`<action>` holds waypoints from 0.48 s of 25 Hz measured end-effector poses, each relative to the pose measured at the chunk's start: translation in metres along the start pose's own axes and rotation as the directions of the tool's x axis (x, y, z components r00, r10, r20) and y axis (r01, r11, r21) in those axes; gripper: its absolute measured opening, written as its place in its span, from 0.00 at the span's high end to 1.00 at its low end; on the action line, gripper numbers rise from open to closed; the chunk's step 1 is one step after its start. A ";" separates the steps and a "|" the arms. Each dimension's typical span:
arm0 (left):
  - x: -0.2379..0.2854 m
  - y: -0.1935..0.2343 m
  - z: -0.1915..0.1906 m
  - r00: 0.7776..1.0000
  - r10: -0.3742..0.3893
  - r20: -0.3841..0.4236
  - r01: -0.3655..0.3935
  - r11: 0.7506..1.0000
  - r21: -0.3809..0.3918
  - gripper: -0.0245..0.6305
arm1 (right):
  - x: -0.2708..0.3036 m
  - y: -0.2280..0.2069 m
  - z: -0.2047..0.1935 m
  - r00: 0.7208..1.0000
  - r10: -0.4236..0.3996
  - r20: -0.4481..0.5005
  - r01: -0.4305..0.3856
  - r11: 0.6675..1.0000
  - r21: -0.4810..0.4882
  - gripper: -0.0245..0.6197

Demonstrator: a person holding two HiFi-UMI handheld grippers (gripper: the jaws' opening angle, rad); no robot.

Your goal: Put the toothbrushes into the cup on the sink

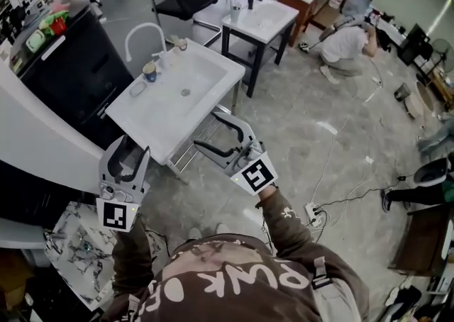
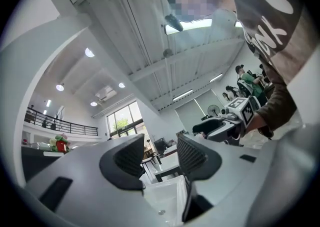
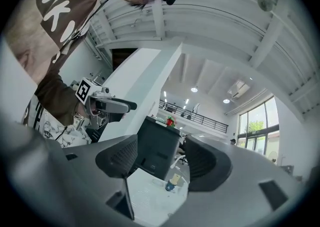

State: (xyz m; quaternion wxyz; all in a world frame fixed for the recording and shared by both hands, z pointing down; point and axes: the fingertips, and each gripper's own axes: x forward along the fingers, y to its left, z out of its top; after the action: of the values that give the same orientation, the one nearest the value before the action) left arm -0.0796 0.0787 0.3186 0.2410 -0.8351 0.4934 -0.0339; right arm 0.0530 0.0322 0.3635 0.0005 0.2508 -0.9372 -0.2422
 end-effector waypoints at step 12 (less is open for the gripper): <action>-0.042 0.017 -0.002 0.999 -0.052 0.013 0.053 0.997 -0.050 0.95 | 0.001 0.036 0.031 0.990 -0.138 0.001 0.138 0.990 -0.029 0.90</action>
State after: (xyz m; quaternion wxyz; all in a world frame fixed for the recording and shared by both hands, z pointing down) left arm -0.1150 0.1067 0.3204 0.2218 -0.8537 0.4706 -0.0229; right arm 0.0318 0.0730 0.3525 -0.0121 0.3151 -0.9141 -0.2549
